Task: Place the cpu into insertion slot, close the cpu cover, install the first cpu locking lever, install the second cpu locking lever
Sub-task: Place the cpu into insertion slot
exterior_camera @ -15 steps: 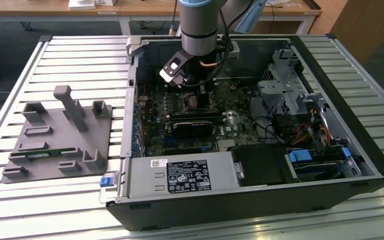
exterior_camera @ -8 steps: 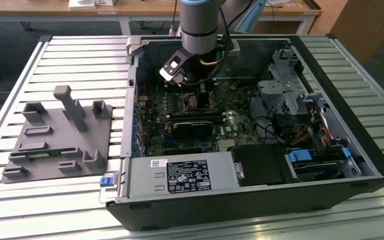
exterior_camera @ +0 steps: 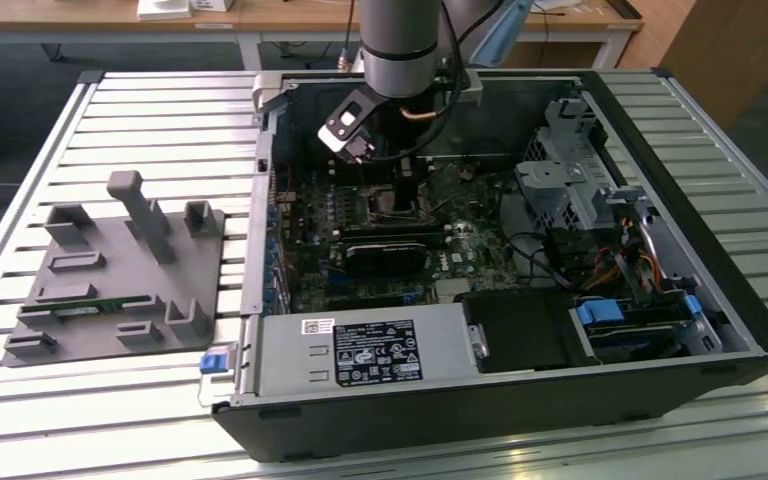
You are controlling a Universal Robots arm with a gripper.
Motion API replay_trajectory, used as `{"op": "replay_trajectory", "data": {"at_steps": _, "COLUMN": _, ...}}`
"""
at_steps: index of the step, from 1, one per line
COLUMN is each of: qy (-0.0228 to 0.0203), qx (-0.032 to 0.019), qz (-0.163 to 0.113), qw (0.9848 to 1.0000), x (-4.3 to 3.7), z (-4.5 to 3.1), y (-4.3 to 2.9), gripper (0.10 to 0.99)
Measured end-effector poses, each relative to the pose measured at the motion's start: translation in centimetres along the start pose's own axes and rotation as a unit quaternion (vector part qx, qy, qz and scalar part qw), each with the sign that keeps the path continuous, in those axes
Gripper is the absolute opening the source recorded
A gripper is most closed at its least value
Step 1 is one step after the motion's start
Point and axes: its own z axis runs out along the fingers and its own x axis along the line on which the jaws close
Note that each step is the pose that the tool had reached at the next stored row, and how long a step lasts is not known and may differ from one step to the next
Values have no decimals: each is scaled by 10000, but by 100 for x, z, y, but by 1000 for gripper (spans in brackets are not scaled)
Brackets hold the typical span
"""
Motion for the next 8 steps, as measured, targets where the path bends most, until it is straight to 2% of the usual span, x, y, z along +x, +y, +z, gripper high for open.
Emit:
{"op": "replay_trajectory", "data": {"at_steps": 2, "qy": 1, "qx": 1, "qz": -1, "qw": 10000, "x": -4, "z": -10, "y": 1, "gripper": 592}}
{"op": "replay_trajectory", "data": {"at_steps": 4, "qy": 0, "qx": 2, "qz": 0, "qw": 10000, "x": -13, "z": -11, "y": 1, "gripper": 467}}
{"op": "replay_trajectory", "data": {"at_steps": 5, "qy": 0, "qx": 3, "qz": 0, "qw": 10000, "x": -19, "z": -11, "y": 1, "gripper": 467}}
{"op": "replay_trajectory", "data": {"at_steps": 7, "qy": 1, "qx": 4, "qz": 0, "qw": 10000, "x": -26, "z": -11, "y": 1, "gripper": 349}}
{"op": "replay_trajectory", "data": {"at_steps": 8, "qy": 0, "qx": 5, "qz": 0, "qw": 10000, "x": -28, "z": -12, "y": 1, "gripper": 349}}
